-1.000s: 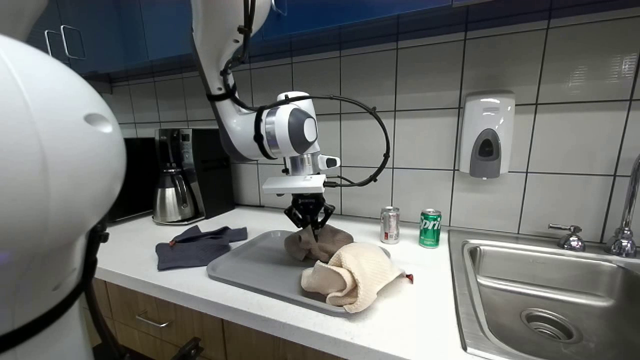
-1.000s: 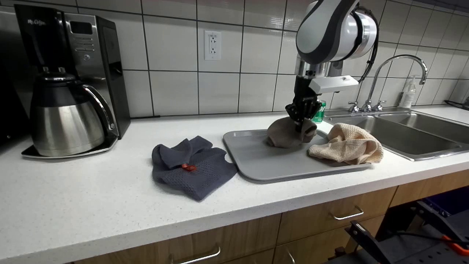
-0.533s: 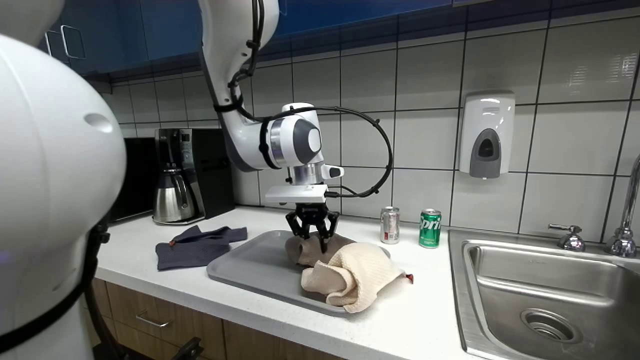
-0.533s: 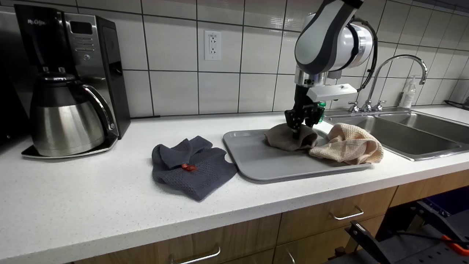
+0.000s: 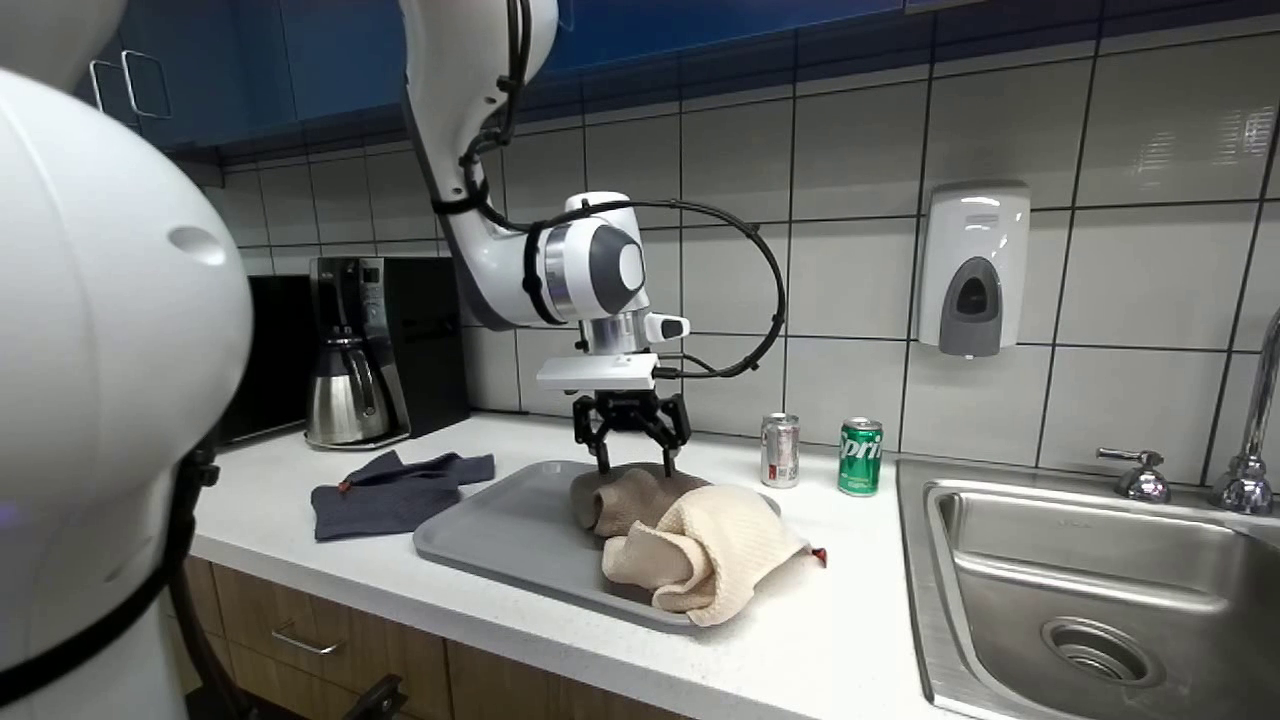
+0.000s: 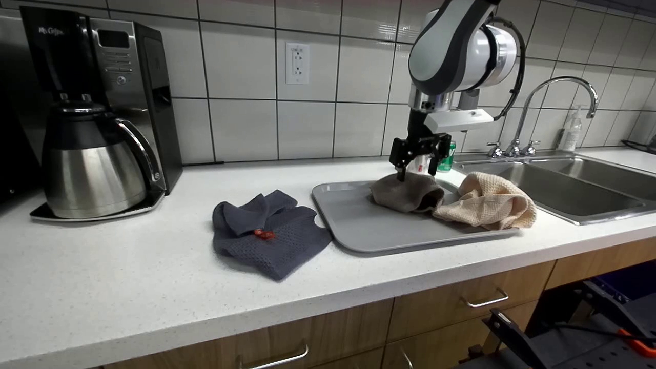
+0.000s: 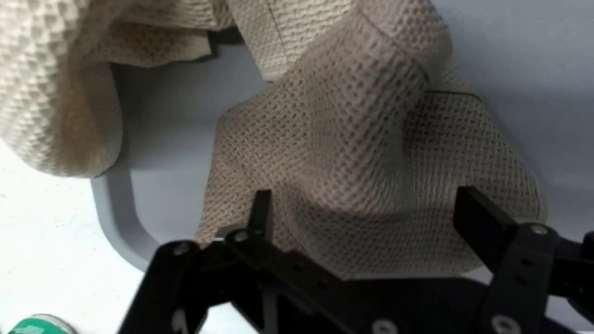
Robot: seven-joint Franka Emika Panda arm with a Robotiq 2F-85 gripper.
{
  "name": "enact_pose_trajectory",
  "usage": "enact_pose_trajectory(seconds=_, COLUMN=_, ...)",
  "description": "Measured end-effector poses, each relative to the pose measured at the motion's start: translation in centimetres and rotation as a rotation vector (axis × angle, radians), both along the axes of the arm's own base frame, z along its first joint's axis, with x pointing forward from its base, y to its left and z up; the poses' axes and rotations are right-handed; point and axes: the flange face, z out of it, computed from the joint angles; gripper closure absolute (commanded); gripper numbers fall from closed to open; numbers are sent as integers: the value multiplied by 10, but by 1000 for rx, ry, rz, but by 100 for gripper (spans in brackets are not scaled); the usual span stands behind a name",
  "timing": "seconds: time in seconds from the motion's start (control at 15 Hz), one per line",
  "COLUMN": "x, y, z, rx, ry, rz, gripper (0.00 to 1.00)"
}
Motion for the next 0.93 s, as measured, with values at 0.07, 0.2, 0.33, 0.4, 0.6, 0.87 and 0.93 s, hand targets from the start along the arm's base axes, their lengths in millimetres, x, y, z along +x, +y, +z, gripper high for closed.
enact_pose_trajectory(seconds=0.07, x=2, y=1, z=4, rx=1, ry=-9, rz=1, gripper=0)
enact_pose_trajectory(seconds=0.2, x=6, y=3, z=14, rx=2, ry=-30, rz=5, gripper=0)
enact_pose_trajectory(seconds=0.33, x=8, y=5, z=24, rx=4, ry=-50, rz=8, gripper=0)
enact_pose_trajectory(seconds=0.4, x=9, y=6, z=29, rx=5, ry=-59, rz=11, gripper=0)
enact_pose_trajectory(seconds=0.6, x=11, y=14, z=40, rx=9, ry=-80, rz=24, gripper=0)
enact_pose_trajectory(seconds=0.87, x=12, y=30, z=48, rx=23, ry=-94, rz=51, gripper=0)
enact_pose_trajectory(seconds=0.93, x=12, y=33, z=49, rx=29, ry=-94, rz=57, gripper=0)
